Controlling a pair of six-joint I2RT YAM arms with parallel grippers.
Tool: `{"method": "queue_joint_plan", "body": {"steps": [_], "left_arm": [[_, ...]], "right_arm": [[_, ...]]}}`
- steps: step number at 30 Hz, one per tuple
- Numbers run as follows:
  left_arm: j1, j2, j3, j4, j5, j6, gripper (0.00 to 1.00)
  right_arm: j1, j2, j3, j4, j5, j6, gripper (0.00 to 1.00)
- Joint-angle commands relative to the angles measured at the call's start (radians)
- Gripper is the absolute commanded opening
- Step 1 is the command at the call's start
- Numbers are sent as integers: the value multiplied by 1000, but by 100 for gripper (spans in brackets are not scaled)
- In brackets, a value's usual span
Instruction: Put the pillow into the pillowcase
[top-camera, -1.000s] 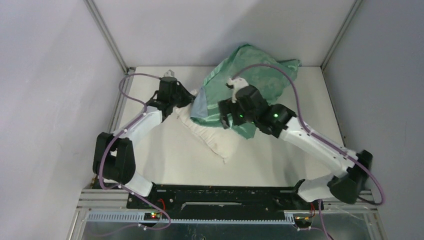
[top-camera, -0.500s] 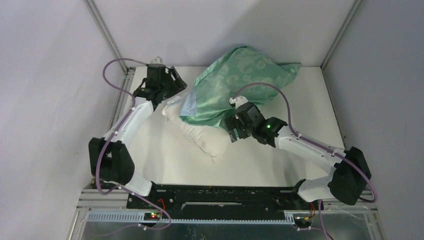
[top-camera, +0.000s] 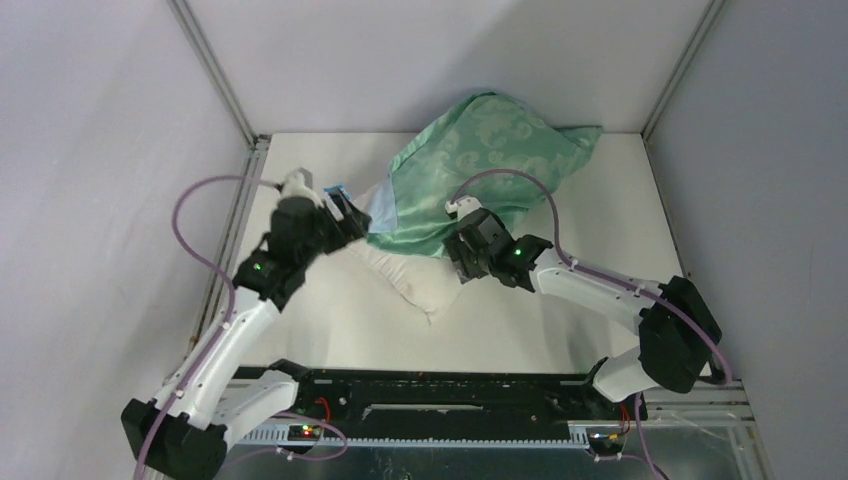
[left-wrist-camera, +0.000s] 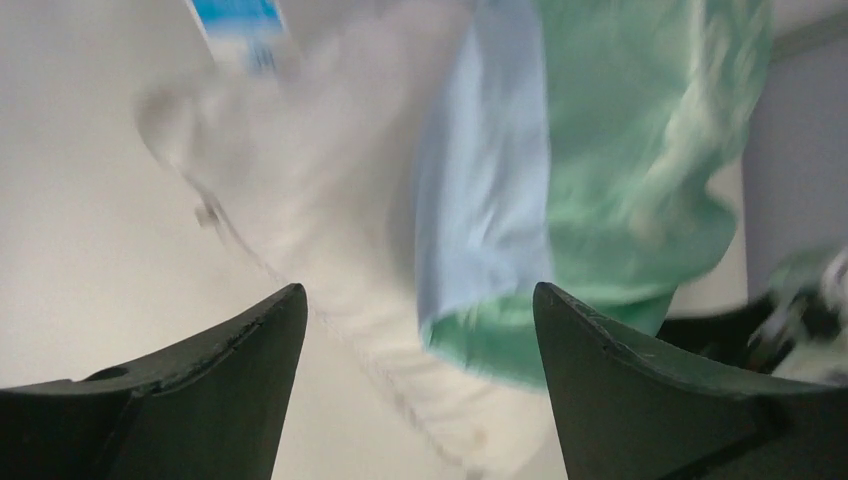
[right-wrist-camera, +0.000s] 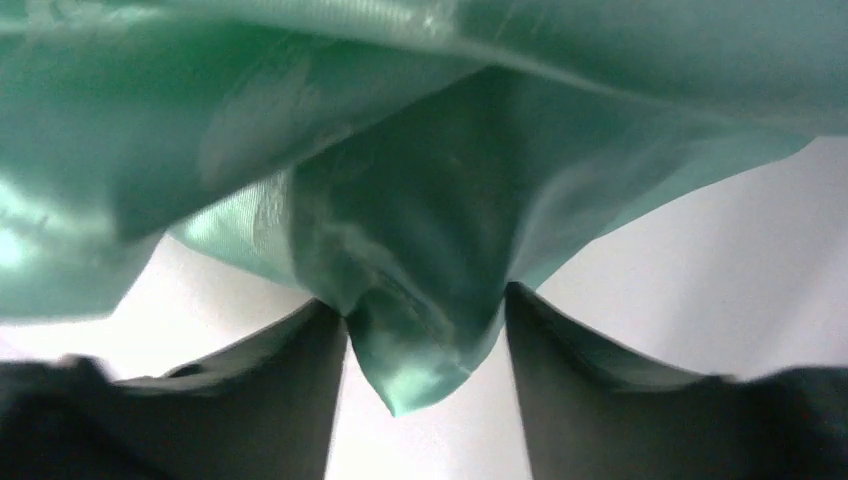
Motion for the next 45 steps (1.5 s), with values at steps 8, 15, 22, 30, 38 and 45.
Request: {"method": "queue_joint_plan", "body": {"steps": [8, 15, 22, 30, 38, 45], "left_arm": [[-333, -36, -427, 306, -31, -350, 85], [-343, 122, -476, 664, -86, -403, 84], [-361, 266, -258, 697, -97, -360, 14], [-472, 162, -107, 460, -39, -262, 0], [-655, 62, 100, 219, 83, -286, 36], [-644, -158, 62, -4, -145, -272, 70]], "right_arm": [[-9, 20, 45, 11, 121, 9, 16], [68, -61, 210, -158, 63, 55, 0], [354, -19, 531, -278, -14, 99, 0], [289, 8, 873, -415, -31, 53, 0], [156, 332, 1457, -617, -29, 31, 0], [-64, 501, 1305, -479, -322, 80, 0]]}}
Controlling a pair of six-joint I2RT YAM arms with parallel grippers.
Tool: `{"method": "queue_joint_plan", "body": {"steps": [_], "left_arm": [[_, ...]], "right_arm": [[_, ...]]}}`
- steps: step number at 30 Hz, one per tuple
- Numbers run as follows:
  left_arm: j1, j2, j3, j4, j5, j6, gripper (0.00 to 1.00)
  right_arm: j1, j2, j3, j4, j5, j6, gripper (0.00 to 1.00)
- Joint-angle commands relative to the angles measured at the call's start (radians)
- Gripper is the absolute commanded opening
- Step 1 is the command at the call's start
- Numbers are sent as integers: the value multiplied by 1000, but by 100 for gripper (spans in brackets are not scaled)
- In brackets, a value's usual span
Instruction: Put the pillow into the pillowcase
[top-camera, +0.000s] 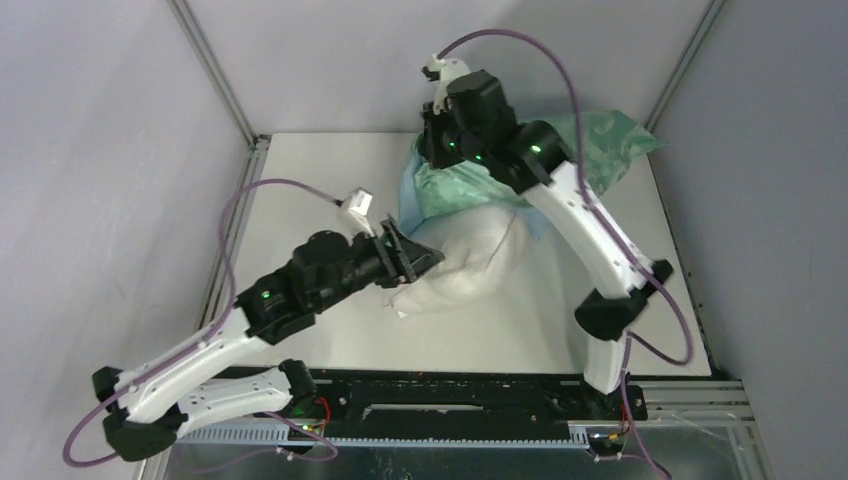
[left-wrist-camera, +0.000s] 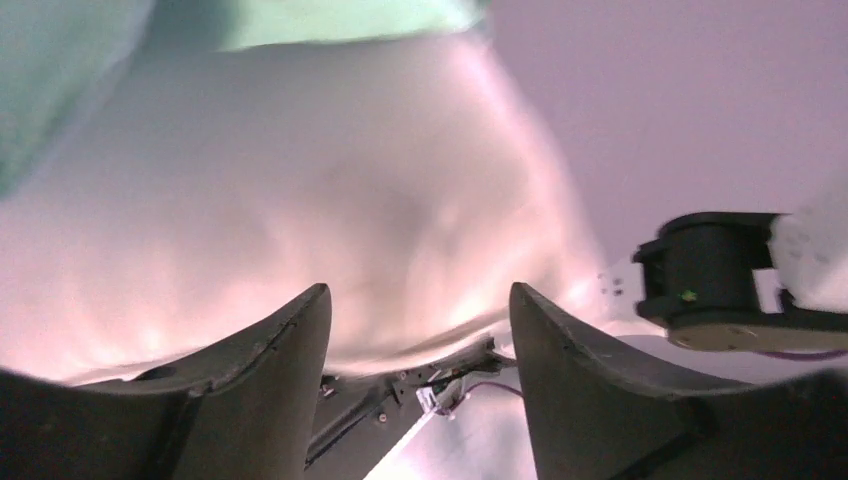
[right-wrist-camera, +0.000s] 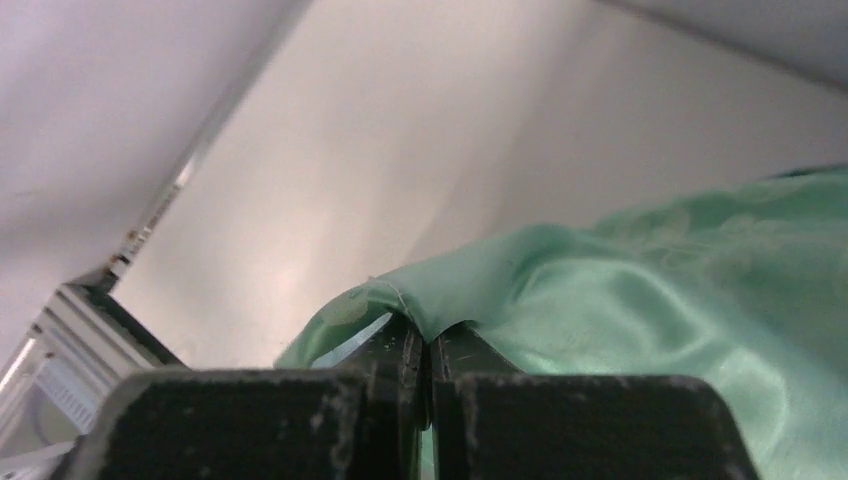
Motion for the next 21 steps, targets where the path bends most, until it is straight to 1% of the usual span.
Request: {"method": "queue_joint_plan", "body": {"steps": [1, 5, 6, 9, 12, 15, 17, 18, 19, 21], "left_arm": [[17, -106, 17, -121, -147, 44, 75], [21, -77, 34, -193, -208, 116, 93], [21, -55, 47, -228, -234, 141, 95], [22, 7, 86, -268, -226, 235, 98], [10, 62, 130, -284, -167, 327, 100], [4, 102, 156, -298, -166, 398, 99], [9, 132, 156, -276, -161, 424, 93], [17, 158, 157, -267, -151, 426, 86], [35, 179, 155, -253, -112, 424, 75], [86, 209, 127, -187, -15, 403, 48]], "right_arm": [[-59, 166, -57, 85, -212, 33, 0], [-39, 273, -29, 113, -250, 36, 0], [-33, 282, -24, 118, -250, 38, 0], [-33, 291, -19, 140, -258, 39, 0], [-41, 298, -10, 136, -260, 30, 0], [-44, 297, -10, 130, -253, 17, 0], [-44, 292, -8, 129, -242, 10, 0], [-46, 287, -5, 127, -239, 7, 0], [-46, 280, -3, 123, -235, 4, 0], [-49, 263, 2, 115, -224, -3, 0]]}}
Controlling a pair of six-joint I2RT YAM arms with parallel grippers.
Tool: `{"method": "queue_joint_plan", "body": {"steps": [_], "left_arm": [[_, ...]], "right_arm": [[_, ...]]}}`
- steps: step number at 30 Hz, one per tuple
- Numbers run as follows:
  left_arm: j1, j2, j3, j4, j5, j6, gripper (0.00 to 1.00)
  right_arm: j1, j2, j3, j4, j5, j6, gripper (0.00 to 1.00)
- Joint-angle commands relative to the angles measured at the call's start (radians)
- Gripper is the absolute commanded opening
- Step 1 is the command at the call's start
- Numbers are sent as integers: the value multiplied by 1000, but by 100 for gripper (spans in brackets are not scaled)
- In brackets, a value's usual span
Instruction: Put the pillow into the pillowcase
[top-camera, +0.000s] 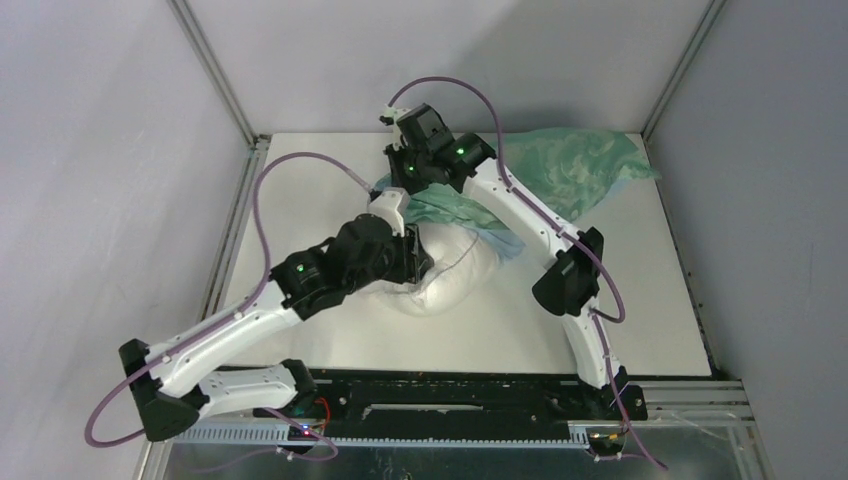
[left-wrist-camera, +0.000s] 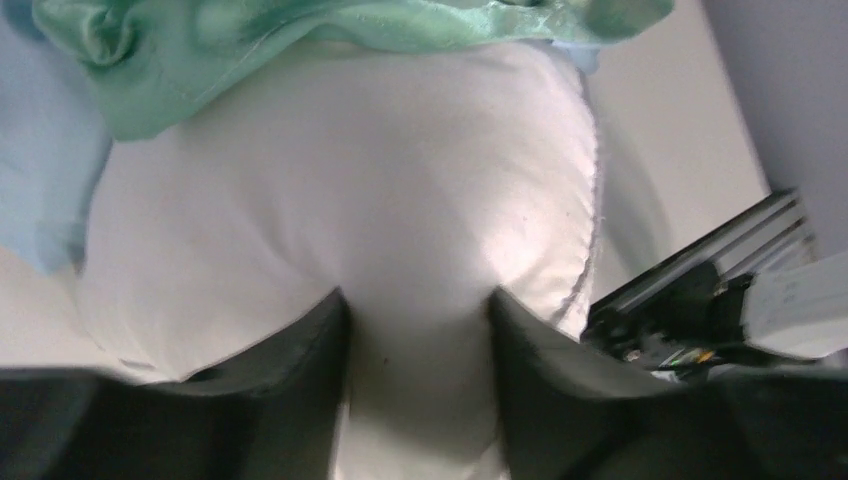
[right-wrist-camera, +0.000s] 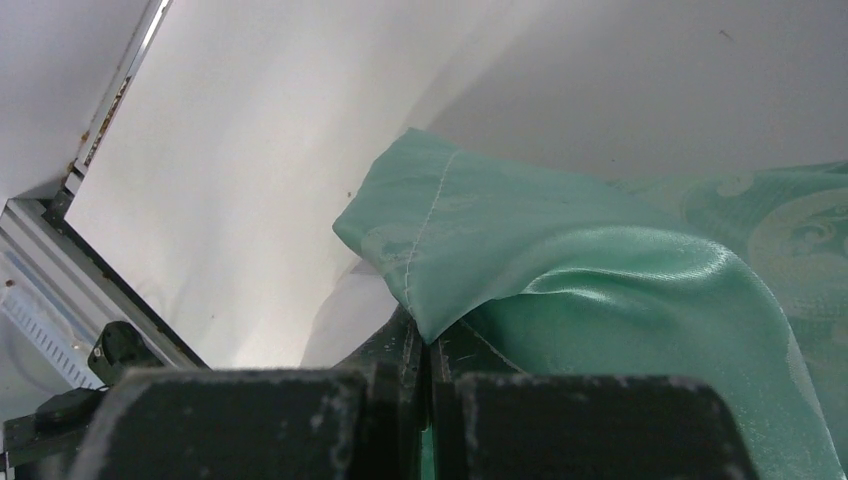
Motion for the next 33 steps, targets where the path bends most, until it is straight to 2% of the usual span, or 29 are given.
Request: {"method": "queue_joint_plan", "body": {"steps": [1, 3, 4, 6, 7, 8, 9, 12, 13, 14, 19, 23, 25, 28, 33], "left_arm": [[118, 70, -2, 121, 187, 31, 35], [208, 75, -48, 204, 299, -41, 5], [264, 73, -79, 252, 353, -91, 1], [381, 67, -152, 364, 450, -215, 0], [436, 65, -196, 426, 490, -287, 0], [494, 66, -234, 492, 523, -354, 0], [545, 72, -274, 546, 549, -441, 0], [658, 116, -352, 689, 599, -575, 0], [686, 131, -369, 723, 608, -610, 0], [707, 147, -384, 765, 617, -641, 0], [756, 194, -380, 813, 622, -714, 0], [758, 197, -343, 779, 605, -708, 0], [757, 202, -326, 766, 603, -700, 0], [756, 205, -315, 754, 601, -694, 0], [756, 204, -304, 736, 603, -680, 0]], "right_arm": [[-1, -85, 52, 40, 12, -27, 0], [-1, -115, 51, 28, 33, -35, 0], [1, -130, 50, 20, 41, -39, 0], [5, -168, 39, 11, 59, -49, 0], [10, -188, 28, 10, 67, -52, 2], [19, -211, 13, 9, 78, -54, 7], [28, -236, -9, 10, 94, -56, 21], [69, -334, -115, 36, 207, -76, 72], [86, -377, -172, 52, 252, -84, 80], [99, -419, -232, 74, 291, -88, 84], [127, -711, -661, 242, 453, -11, 83], [112, -870, -1004, 348, 521, 70, 76], [85, -902, -1136, 392, 509, 103, 69], [44, -889, -1241, 459, 495, 138, 59], [-28, -799, -1336, 625, 470, 170, 54]]}}
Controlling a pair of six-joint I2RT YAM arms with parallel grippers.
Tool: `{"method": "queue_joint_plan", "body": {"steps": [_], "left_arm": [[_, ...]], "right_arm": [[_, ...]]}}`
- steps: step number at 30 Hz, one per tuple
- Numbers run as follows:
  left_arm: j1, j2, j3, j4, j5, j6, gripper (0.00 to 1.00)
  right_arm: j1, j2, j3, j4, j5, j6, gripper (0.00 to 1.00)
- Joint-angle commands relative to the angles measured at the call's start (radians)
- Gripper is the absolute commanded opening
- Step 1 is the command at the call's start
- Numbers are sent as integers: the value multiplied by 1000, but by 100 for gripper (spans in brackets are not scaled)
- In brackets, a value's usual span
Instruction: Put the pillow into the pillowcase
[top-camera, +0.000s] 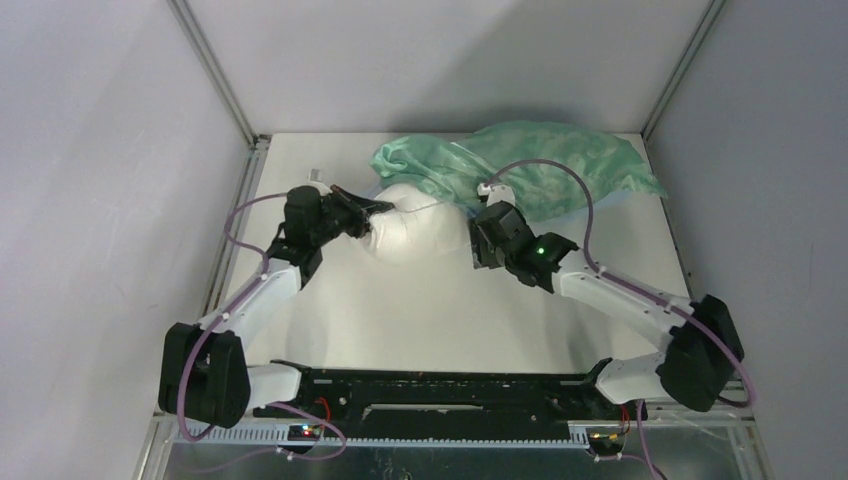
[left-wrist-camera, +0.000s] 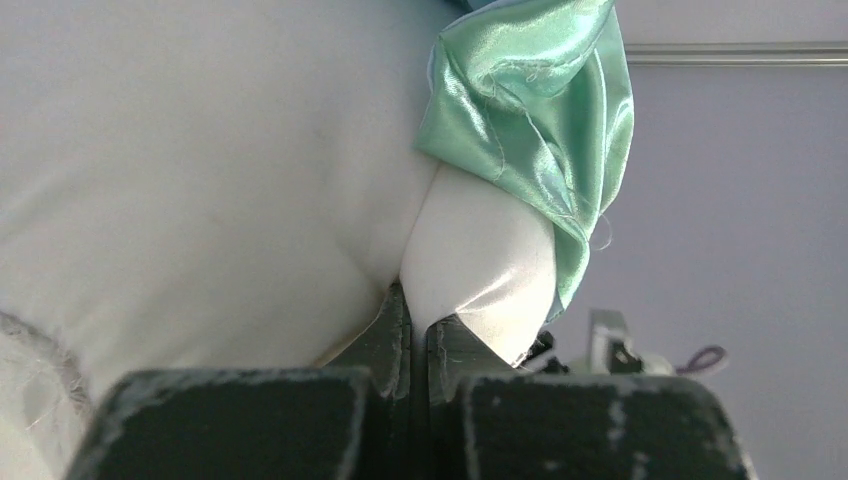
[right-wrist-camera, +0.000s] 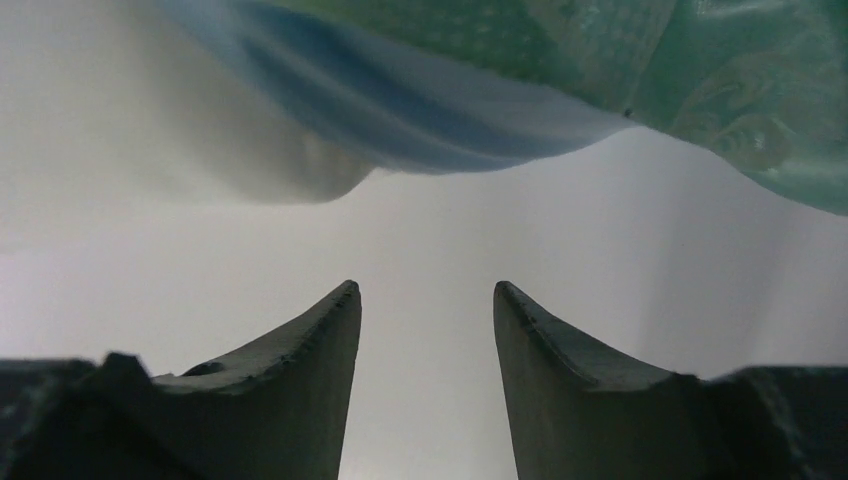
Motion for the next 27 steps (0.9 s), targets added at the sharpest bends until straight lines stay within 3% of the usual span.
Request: {"method": "queue_joint_plan", "body": {"steps": [1, 6, 10, 12, 13, 16, 18, 23, 27], "left_arm": [[16, 14, 52, -53, -48, 2, 0], [17, 10, 67, -76, -48, 19, 0], [18, 7, 83, -104, -57, 39, 0], [18, 6, 92, -115, -59, 47, 0], [17, 3, 98, -124, -61, 53, 0], [17, -14, 120, -172, -85, 91, 0], [17, -23, 140, -226, -107, 126, 0], [32, -18, 182, -307, -130, 215, 0], [28, -20, 180, -311, -92, 227, 0]], "right_arm": [[-50, 70, -32, 245, 17, 57, 53], [-74, 171, -28, 406, 37, 37, 56], [-97, 216, 11, 444, 76, 9, 68], [-97, 241, 43, 433, 108, -21, 66], [-97, 249, 67, 412, 134, -33, 59], [-94, 227, 136, 318, 241, -62, 19], [-95, 196, 183, 229, 287, -81, 0], [-28, 97, 430, -72, 327, -121, 0], [89, 119, 756, -343, 319, -157, 0]]}}
